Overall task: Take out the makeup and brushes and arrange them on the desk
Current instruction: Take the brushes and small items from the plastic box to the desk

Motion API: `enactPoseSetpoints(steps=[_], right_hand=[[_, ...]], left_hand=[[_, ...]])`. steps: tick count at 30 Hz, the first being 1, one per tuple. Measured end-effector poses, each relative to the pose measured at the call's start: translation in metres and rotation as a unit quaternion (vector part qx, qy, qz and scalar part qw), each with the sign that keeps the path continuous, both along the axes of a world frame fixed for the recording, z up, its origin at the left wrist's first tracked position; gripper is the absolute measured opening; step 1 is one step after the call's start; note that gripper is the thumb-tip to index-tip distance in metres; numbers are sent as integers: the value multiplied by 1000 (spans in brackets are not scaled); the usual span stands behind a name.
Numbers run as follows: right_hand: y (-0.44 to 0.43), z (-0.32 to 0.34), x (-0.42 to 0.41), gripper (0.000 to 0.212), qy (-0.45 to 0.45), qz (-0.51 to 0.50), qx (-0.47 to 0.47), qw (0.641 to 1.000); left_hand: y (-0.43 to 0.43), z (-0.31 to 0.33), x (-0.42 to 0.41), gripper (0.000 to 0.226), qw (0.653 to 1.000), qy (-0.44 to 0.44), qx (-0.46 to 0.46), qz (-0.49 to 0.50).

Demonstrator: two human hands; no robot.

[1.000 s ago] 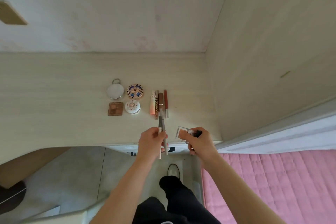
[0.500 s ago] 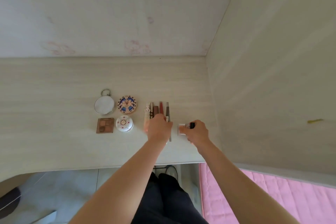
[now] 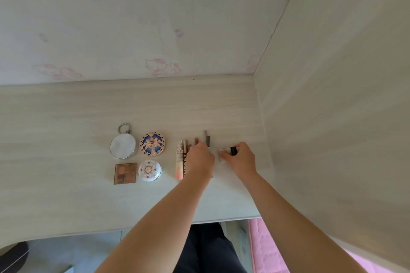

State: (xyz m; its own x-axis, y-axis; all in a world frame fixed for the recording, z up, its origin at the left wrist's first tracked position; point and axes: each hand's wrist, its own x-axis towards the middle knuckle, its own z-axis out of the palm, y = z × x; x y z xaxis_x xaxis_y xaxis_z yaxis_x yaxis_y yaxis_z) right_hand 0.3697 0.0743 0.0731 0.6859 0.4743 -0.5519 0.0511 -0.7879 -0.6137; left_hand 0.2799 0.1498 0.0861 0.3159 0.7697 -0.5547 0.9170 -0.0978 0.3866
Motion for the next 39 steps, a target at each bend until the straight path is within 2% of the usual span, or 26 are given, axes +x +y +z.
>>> enactPoseSetpoints(steps=[7, 15, 21, 26, 34, 39], right_hand=[[7, -4, 3, 36, -15, -2, -11, 1000], [-10, 0, -4, 43, -20, -22, 30, 999], [-20, -3, -22, 34, 29, 1, 39, 999], [-19, -1, -26, 28, -33, 43, 24, 998], [-25, 5, -26, 57, -64, 102, 14, 993], [-26, 8, -25, 59, -86, 120, 11, 989]], left_hand=[[2, -2, 8, 20, 998, 32, 27, -47], [2, 0, 7, 17, 992, 66, 52, -98], [-1, -2, 3, 17, 991, 60, 62, -97], [-2, -5, 0, 19, 990, 40, 87, -101], [-3, -11, -7, 22, 985, 25, 111, -127], [-4, -11, -12, 24, 980, 35, 129, -147]])
